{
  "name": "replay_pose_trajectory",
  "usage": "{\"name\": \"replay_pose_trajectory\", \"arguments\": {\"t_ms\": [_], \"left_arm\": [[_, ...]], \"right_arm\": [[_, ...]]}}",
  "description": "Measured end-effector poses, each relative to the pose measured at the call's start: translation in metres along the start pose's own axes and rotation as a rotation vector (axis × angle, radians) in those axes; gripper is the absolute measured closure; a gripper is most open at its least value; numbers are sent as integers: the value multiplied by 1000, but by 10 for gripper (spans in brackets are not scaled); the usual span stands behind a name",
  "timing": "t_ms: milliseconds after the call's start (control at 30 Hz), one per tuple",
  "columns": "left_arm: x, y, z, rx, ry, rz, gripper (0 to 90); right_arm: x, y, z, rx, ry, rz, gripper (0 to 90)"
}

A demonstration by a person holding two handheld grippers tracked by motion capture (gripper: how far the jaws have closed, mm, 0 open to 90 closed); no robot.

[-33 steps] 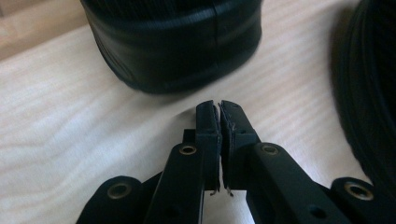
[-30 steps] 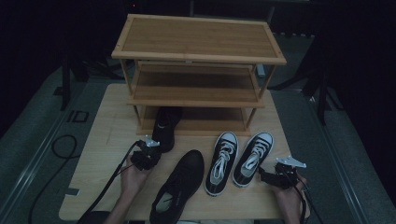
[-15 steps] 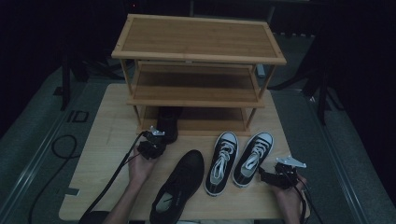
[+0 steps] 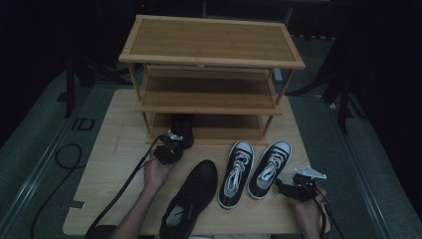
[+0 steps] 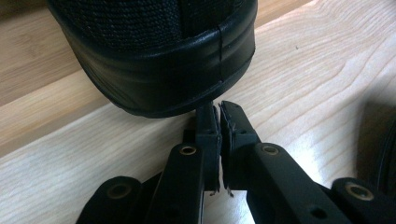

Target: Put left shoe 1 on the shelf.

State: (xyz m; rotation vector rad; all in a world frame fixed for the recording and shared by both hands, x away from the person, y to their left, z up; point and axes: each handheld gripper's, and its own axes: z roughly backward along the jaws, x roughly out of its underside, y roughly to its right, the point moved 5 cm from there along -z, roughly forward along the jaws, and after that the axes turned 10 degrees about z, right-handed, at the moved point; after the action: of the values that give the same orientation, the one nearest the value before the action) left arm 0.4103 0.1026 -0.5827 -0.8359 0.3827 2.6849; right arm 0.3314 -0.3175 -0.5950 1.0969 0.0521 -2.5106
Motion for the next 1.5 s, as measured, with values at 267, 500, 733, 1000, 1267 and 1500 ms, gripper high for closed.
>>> {"name": "replay_pose_trajectory", "arguments": {"t_ms": [267, 500, 733, 1000, 1267, 1500], "left_arm": [[-5, -7, -3, -18, 2, 28, 866], [-3, -4, 3, -11, 8, -6, 817], [-2, 1, 22, 19, 32, -28, 762], [1, 19, 50, 95, 58, -66, 712], [4, 37, 82, 193, 77, -101, 705], [7, 50, 92, 212, 70, -166, 701]], "right_arm": [[0, 0, 0, 0, 0, 0, 142], [0, 0, 0, 0, 0, 0, 142], [0, 0, 0, 0, 0, 0, 142], [0, 0, 0, 0, 0, 0, 142], [0, 0, 0, 0, 0, 0, 142], [0, 0, 0, 0, 0, 0, 142]]}}
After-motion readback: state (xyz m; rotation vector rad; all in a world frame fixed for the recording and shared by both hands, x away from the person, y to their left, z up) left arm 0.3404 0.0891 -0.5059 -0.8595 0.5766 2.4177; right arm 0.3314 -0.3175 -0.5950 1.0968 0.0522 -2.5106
